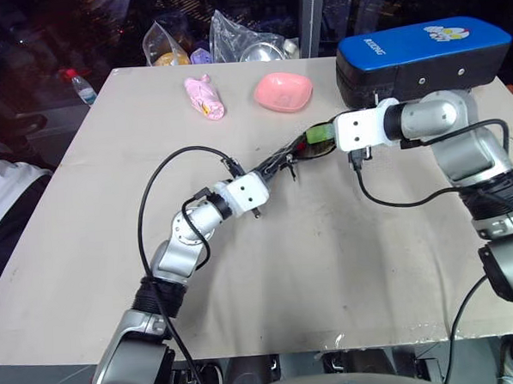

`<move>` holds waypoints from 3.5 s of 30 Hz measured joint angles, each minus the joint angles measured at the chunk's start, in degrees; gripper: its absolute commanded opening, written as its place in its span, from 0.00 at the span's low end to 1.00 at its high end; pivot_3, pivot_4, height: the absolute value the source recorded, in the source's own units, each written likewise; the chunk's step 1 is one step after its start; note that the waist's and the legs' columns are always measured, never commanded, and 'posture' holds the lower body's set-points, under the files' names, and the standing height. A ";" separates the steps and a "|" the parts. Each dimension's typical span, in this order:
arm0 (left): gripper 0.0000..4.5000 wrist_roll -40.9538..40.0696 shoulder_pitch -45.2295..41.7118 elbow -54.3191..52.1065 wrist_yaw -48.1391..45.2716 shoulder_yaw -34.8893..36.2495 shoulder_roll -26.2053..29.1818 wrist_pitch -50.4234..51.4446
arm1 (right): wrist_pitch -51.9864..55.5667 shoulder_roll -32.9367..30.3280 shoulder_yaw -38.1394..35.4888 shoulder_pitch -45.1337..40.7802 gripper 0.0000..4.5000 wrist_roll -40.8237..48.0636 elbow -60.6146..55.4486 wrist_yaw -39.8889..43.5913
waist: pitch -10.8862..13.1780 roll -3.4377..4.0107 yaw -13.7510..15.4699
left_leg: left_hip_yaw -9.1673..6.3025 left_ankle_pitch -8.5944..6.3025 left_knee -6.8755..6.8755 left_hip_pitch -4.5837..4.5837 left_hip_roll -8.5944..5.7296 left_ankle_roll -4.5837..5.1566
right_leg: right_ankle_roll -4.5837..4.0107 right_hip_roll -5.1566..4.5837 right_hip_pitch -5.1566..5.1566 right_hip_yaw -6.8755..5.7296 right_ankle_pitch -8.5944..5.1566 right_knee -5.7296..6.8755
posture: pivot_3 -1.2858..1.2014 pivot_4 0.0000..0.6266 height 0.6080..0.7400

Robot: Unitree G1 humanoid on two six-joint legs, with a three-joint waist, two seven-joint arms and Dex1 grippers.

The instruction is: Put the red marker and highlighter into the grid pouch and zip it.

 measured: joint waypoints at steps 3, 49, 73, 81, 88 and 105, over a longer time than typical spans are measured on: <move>0.00 0.08 -0.06 -0.01 0.03 -0.15 -0.42 0.00 | -2.35 1.11 2.04 -0.34 0.18 -1.89 2.73 -1.55 | 0.00 0.00 -0.08 | -0.01 0.00 0.00 0.00 0.01 0.00 | 0.00 0.02 0.00 0.00 0.00 0.00 | 0.52 0.24 1.00; 0.00 -0.16 0.12 0.96 -3.53 -3.22 -6.79 0.14 | 82.16 16.58 -23.25 27.59 0.99 50.74 -42.95 -23.24 | 0.00 -0.08 0.28 | -0.67 -0.02 0.03 -0.05 -0.06 0.03 | -0.01 0.08 0.09 -0.04 0.00 0.00 | 0.52 0.24 1.00; 0.00 0.41 0.50 1.10 -3.64 -5.10 -6.67 -0.88 | 83.97 20.44 -28.03 24.89 0.01 55.47 -37.57 -32.20 | 0.00 -0.08 0.04 | -0.69 -0.03 -0.02 -0.06 -0.06 0.06 | 0.00 0.08 0.09 -0.04 0.00 -0.04 | 0.52 0.24 1.00; 0.00 0.54 0.69 2.07 -3.38 -5.19 -6.53 -2.22 | 81.97 16.09 -28.75 24.90 0.01 56.36 -35.17 -32.07 | 0.00 -0.07 0.03 | -0.68 -0.07 -0.02 -0.05 -0.05 0.12 | 0.00 0.08 0.09 -0.04 0.00 -0.04 | 0.52 0.24 1.00; 0.00 0.70 0.68 2.64 -2.92 -5.21 -6.54 -3.22 | 78.99 11.18 -30.13 23.35 0.01 56.94 -30.88 -31.73 | 0.00 -0.08 0.06 | -0.67 -0.09 -0.02 -0.06 -0.06 0.16 | 0.00 0.07 0.09 -0.03 0.00 -0.05 | 0.52 0.24 1.00; 0.00 0.80 0.80 3.16 -2.28 -5.16 -5.65 -4.64 | 69.81 2.52 -34.53 22.04 0.01 54.35 -18.00 -34.05 | 0.01 -0.07 0.08 | -0.64 -0.05 -0.04 -0.06 -0.05 0.08 | 0.00 0.07 0.08 -0.01 0.00 -0.07 | 0.52 0.24 1.00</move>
